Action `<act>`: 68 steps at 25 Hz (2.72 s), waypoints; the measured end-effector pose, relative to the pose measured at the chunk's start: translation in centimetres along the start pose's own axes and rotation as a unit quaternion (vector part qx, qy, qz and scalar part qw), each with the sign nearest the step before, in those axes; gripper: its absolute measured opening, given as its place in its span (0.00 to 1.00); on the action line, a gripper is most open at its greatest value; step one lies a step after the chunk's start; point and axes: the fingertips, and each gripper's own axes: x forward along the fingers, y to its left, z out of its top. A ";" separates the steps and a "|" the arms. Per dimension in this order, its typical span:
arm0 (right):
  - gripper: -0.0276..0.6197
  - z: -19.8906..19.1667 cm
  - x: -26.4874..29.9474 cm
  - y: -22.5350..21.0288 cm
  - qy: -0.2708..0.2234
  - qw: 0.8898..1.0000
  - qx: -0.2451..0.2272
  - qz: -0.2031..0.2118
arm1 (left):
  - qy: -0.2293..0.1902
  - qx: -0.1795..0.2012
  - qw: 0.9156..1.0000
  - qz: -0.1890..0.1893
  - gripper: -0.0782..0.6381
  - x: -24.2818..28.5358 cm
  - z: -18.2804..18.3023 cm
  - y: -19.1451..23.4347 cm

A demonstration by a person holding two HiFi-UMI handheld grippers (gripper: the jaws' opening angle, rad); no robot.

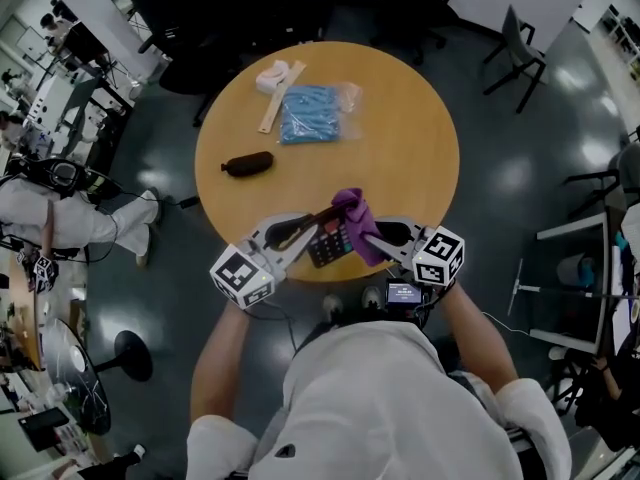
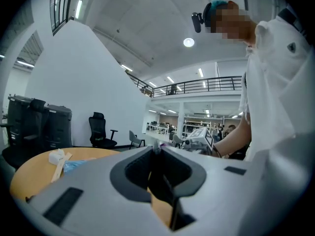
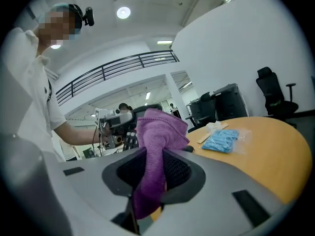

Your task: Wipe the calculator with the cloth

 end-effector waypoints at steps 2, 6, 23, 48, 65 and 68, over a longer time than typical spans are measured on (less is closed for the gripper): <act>0.19 -1.1 -0.1 0.2 0.010 1.000 0.009 0.004 | -0.002 -0.004 1.000 0.003 0.18 0.0 0.1 0.1; 0.19 -3.3 -0.3 0.6 0.031 0.999 0.024 0.014 | 0.002 -0.002 1.000 0.000 0.18 0.1 0.0 0.0; 0.19 -7.5 -3.7 0.3 0.121 0.992 -0.009 0.026 | 0.015 0.051 0.999 0.009 0.18 0.2 -0.8 -0.5; 0.19 10.2 -7.6 13.7 0.297 0.856 -0.155 0.394 | -0.028 0.236 0.955 -0.176 0.18 -0.8 7.0 -16.5; 0.19 7.7 -8.1 14.3 0.347 0.822 -0.064 0.447 | -0.046 0.291 0.926 -0.236 0.18 -0.5 8.5 -20.1; 0.19 7.8 -8.2 14.3 0.347 0.820 -0.054 0.452 | -0.050 0.291 0.925 -0.238 0.18 -0.6 8.8 -20.5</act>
